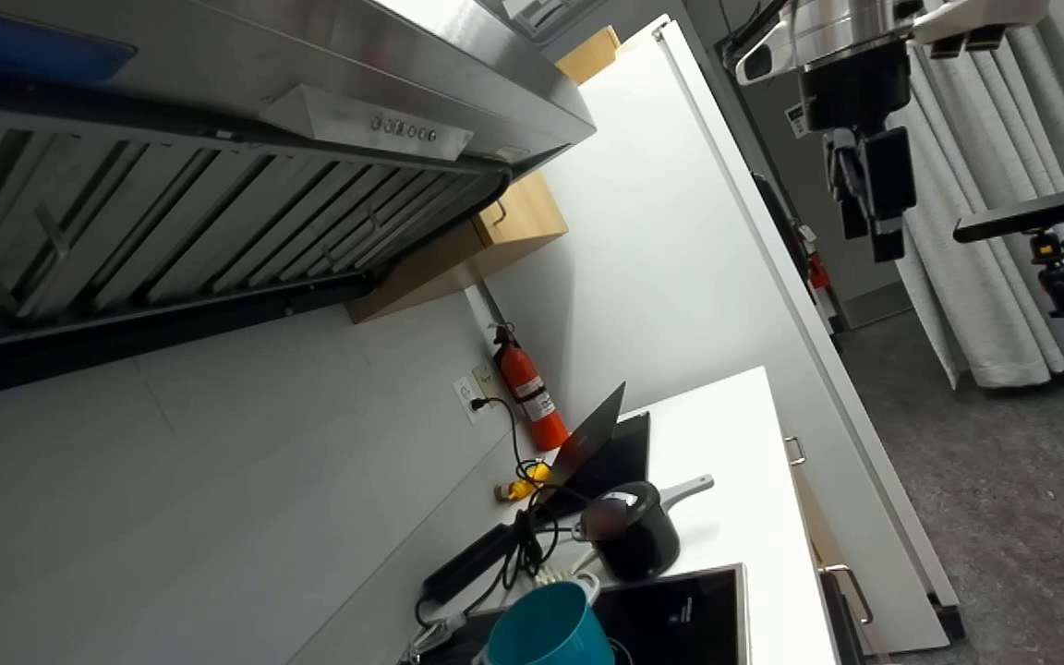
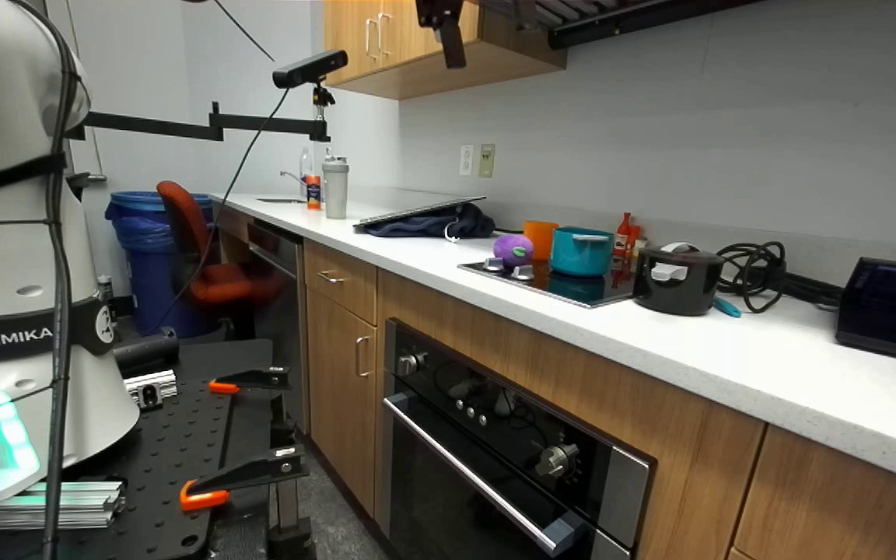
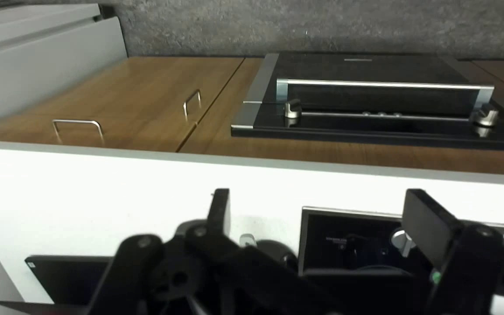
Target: Put the watermelon plush toy on the counter and close the pot
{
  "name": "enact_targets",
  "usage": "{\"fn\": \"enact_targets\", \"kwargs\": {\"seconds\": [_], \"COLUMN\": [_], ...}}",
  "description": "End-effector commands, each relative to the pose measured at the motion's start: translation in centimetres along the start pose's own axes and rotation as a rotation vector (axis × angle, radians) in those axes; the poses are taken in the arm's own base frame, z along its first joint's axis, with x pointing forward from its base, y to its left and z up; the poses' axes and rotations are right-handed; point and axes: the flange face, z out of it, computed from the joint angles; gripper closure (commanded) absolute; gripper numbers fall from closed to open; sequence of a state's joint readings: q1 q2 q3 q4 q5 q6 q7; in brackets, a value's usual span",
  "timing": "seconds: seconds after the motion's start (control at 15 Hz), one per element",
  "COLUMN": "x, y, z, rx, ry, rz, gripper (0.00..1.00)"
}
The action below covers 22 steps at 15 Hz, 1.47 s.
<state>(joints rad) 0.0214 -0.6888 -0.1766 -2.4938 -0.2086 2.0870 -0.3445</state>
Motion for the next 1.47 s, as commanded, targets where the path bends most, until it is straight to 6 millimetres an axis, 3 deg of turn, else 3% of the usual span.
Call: {"fn": "enact_targets", "kwargs": {"seconds": [0.0,0.27,0.33,1.0,1.4], "x": [3.3,5.8,4.2,4.2,6.9], "y": [-1.0,-1.7,-1.4,-1.4,-2.1], "z": [1.5,3.3,3.0,3.8,5.8], "rx": [0.034,0.056,0.036,0.035,0.029], "ry": [0.074,0.116,0.094,0.085,0.110], "rz": [0.039,0.047,0.025,0.028,0.019], "gripper": [0.00,0.00,0.00,0.00,0.00]}}
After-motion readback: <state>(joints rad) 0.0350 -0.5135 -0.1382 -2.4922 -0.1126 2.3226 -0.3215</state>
